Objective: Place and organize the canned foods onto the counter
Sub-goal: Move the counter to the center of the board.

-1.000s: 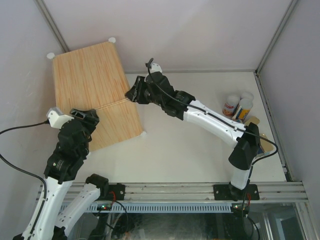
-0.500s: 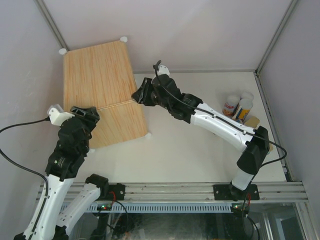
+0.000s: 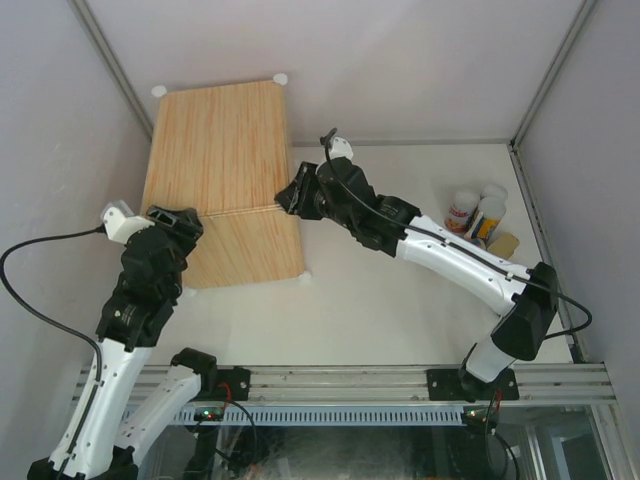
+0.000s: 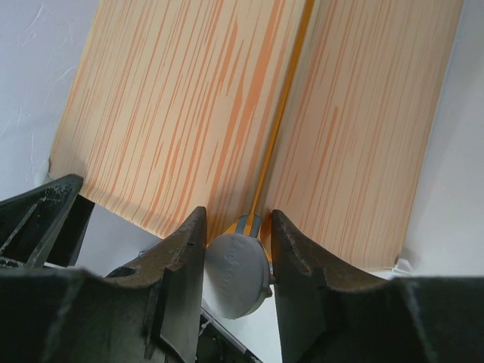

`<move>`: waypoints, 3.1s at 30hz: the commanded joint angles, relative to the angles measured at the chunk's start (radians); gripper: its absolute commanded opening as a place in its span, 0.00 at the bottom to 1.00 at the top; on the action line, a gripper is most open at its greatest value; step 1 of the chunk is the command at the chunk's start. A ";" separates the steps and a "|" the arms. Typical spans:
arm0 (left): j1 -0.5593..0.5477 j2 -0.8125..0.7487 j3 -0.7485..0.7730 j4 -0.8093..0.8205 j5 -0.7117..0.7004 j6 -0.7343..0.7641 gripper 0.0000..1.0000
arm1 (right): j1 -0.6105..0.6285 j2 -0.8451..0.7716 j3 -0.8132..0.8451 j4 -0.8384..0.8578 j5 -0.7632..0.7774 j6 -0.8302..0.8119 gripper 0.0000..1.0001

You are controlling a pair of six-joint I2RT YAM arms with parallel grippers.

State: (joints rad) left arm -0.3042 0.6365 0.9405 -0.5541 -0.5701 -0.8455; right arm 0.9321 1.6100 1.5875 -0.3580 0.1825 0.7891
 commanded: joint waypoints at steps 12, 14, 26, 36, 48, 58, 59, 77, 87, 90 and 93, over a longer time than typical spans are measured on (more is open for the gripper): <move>0.030 0.109 -0.013 0.130 0.003 0.020 0.57 | 0.031 -0.048 -0.032 -0.226 -0.074 -0.089 0.15; 0.032 0.124 -0.014 0.148 0.001 0.016 0.58 | 0.037 -0.045 -0.027 -0.215 -0.084 -0.092 0.15; 0.091 0.213 -0.003 0.253 0.024 0.016 0.58 | 0.039 0.039 0.048 -0.194 -0.095 -0.139 0.22; 0.176 0.245 0.009 0.292 0.032 0.031 0.58 | 0.029 0.188 0.228 -0.197 -0.156 -0.152 0.28; 0.242 0.277 0.035 0.293 0.040 0.032 0.58 | 0.027 0.267 0.337 -0.214 -0.195 -0.146 0.34; 0.246 0.288 0.060 0.296 0.052 0.041 0.58 | 0.065 0.229 0.313 -0.199 -0.180 -0.133 0.33; 0.247 0.286 0.062 0.296 0.051 0.044 0.58 | 0.067 0.229 0.316 -0.200 -0.175 -0.133 0.33; 0.249 0.192 0.103 0.184 0.046 0.058 0.78 | -0.019 0.153 0.270 -0.178 -0.152 -0.114 0.58; 0.250 0.128 0.104 0.086 -0.003 0.033 0.80 | -0.035 0.110 0.246 -0.156 -0.147 -0.129 0.63; 0.250 0.100 0.097 0.070 -0.015 0.026 0.80 | -0.036 0.081 0.222 -0.152 -0.125 -0.143 0.62; 0.250 0.074 0.096 0.050 -0.034 0.017 0.80 | -0.037 0.043 0.183 -0.144 -0.099 -0.156 0.63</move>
State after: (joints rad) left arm -0.0605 0.7483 0.9859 -0.4824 -0.5602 -0.8200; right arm 0.9024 1.7409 1.8061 -0.4923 0.0509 0.6815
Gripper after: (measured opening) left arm 0.797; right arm 0.625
